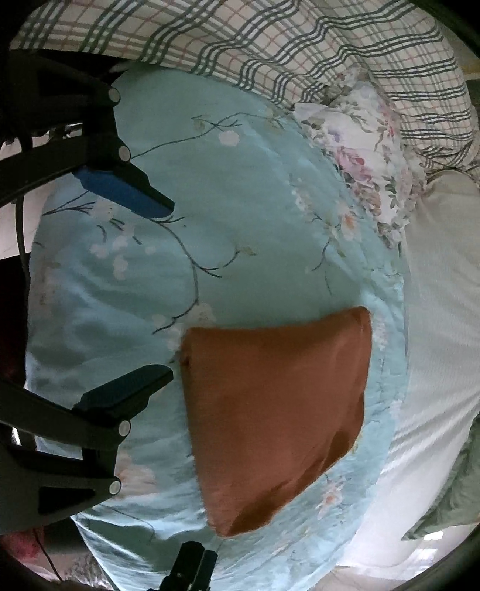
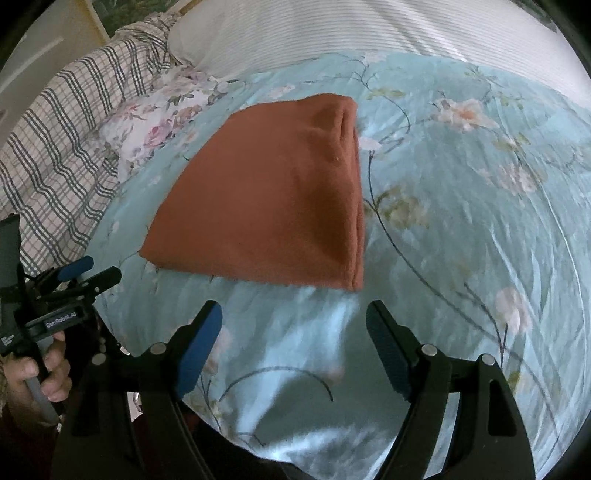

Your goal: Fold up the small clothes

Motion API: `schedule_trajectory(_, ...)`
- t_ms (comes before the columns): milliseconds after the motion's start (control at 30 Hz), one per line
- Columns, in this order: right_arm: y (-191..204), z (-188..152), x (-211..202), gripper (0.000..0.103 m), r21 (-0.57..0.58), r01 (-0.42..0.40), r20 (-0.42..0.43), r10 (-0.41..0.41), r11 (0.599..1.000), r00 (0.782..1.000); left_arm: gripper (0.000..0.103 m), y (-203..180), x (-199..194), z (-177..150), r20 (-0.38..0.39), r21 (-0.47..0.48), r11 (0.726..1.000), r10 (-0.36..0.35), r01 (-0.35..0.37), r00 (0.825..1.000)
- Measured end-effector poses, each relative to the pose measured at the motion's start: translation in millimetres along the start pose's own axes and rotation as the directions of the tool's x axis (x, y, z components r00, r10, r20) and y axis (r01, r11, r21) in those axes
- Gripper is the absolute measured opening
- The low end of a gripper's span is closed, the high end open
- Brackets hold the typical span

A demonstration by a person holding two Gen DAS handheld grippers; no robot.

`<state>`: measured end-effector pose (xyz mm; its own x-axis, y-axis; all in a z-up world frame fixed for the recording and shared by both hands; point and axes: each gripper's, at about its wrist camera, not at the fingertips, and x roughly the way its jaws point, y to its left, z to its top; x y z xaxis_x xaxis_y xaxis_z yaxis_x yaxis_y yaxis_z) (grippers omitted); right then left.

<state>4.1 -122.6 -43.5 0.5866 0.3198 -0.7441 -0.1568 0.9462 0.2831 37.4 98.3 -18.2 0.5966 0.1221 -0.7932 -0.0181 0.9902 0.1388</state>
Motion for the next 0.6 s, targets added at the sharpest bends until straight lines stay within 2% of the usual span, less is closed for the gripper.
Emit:
schedule_trajectory(233,-7,42,6,0.081,0.002,-0.035,0.052,0.035,0.999,0.998,0.084,4,12,31,0.032,-0.005,1.0,-0.025,0.025,0.999)
schedule_trajectory(300,-12,61,12,0.081,0.005,-0.047,0.082,0.046,0.999,0.996,0.084,5,23,48,0.026,-0.017,0.998,-0.064,0.064,0.998)
schedule_trajectory(433,-27,100,32,0.08,0.049,-0.08,0.102,0.075,0.996,0.992,0.084,4,42,76,0.028,-0.036,0.997,-0.071,0.072,0.997)
schedule_trajectory(467,-31,110,38,0.075,0.065,-0.091,0.104,0.084,0.994,0.991,0.084,5,48,83,0.027,-0.041,0.996,-0.074,0.075,0.997)
schedule_trajectory(500,-36,121,46,0.066,0.084,-0.096,0.105,0.087,0.992,0.991,0.084,6,55,91,0.026,-0.05,0.996,-0.077,0.079,0.997)
schedule_trajectory(567,-47,137,61,0.056,0.123,-0.109,0.097,0.097,0.986,0.99,0.084,8,65,102,0.023,-0.063,0.994,-0.093,0.094,0.995)
schedule_trajectory(600,-55,145,70,0.054,0.149,-0.115,0.094,0.102,0.982,0.99,0.084,9,72,109,0.02,-0.071,0.992,-0.102,0.104,0.995)
